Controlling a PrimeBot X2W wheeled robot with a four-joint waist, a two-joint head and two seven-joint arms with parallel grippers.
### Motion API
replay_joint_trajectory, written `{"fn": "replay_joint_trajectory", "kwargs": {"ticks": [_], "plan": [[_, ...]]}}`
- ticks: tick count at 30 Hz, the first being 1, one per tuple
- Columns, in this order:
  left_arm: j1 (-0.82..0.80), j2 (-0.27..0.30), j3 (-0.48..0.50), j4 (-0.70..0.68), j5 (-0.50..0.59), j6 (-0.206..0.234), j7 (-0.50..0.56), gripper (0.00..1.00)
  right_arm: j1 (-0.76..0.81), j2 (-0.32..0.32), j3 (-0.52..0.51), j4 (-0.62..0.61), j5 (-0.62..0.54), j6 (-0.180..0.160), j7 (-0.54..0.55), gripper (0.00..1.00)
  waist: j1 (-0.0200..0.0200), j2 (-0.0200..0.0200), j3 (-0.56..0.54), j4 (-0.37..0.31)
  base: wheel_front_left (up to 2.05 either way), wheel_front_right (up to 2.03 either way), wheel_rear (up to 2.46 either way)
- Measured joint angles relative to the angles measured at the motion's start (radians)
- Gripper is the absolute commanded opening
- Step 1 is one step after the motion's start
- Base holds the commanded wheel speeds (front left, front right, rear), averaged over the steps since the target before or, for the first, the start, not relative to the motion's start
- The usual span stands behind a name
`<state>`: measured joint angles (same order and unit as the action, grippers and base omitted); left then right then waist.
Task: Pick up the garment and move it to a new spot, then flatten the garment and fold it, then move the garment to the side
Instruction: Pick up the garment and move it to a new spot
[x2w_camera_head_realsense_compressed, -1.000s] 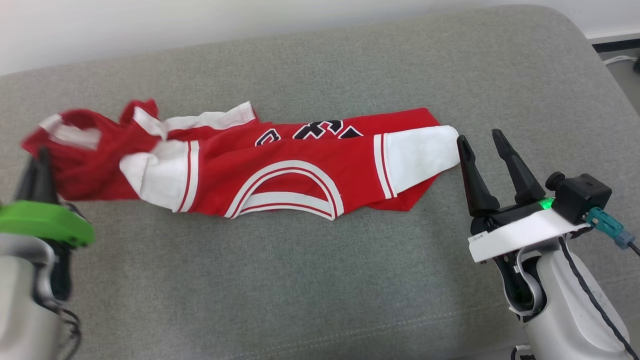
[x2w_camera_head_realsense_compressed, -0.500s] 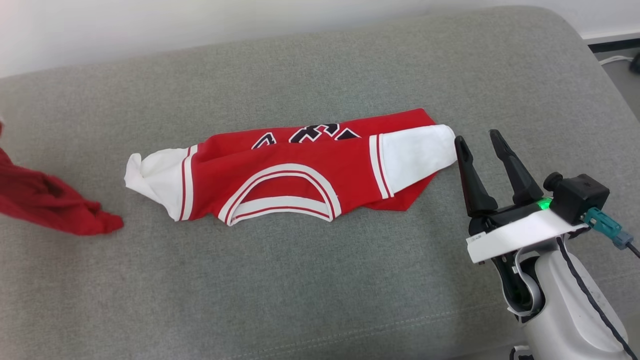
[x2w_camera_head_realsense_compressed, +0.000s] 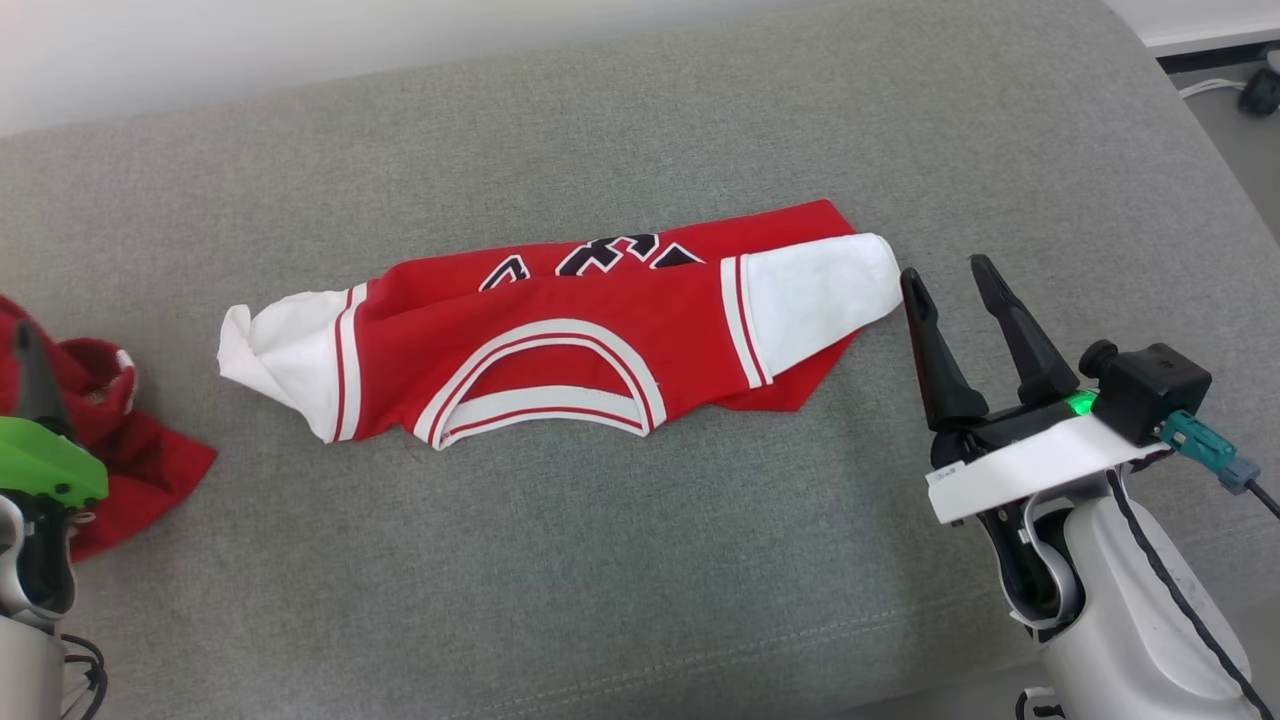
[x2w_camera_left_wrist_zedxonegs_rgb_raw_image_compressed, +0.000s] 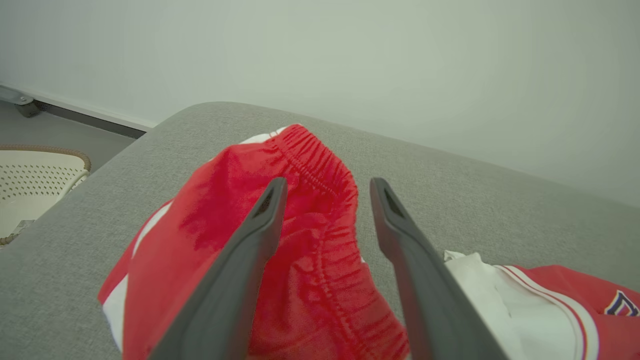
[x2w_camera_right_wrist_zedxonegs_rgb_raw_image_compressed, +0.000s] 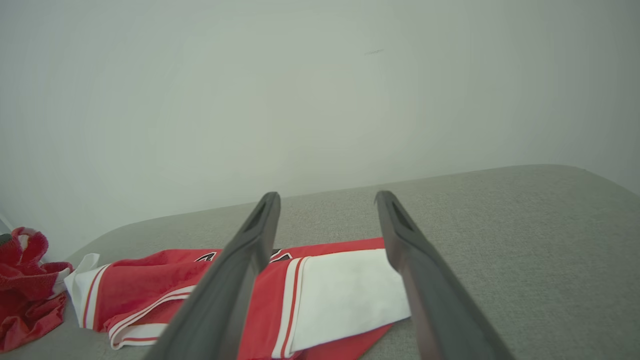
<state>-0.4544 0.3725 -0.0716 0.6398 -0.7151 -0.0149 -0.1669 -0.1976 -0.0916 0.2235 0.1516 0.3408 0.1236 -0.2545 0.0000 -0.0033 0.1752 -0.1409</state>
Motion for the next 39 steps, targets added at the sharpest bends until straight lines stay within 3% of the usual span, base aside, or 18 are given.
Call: {"fn": "replay_joint_trajectory", "kwargs": {"ticks": [15,18,33,39], "plan": [[-0.008,-0.059,-0.060,-0.070,0.051,-0.054,-0.064,1.00,0.001,-0.004,-0.019,0.014,0.000,0.000,0.000,1.00,0.0000,0.0000,-0.022,0.008,0.00,0.00,0.00],[0.002,-0.097,-0.095,-0.109,0.064,-0.065,-0.072,1.00,0.002,-0.007,-0.023,0.016,0.002,0.000,0.000,1.00,0.0000,0.0000,-0.031,0.020,0.00,0.00,0.00],[0.118,-0.213,-0.161,-0.169,0.079,-0.073,-0.076,1.00,0.003,-0.010,0.021,0.029,0.005,0.000,0.000,1.00,0.0000,0.0000,-0.027,0.046,0.00,0.00,0.00],[0.130,-0.231,-0.168,-0.166,0.079,-0.073,-0.082,1.00,0.003,-0.011,0.038,0.033,0.012,0.000,0.000,1.00,0.0000,0.0000,-0.026,0.050,0.00,0.00,0.00]]}}
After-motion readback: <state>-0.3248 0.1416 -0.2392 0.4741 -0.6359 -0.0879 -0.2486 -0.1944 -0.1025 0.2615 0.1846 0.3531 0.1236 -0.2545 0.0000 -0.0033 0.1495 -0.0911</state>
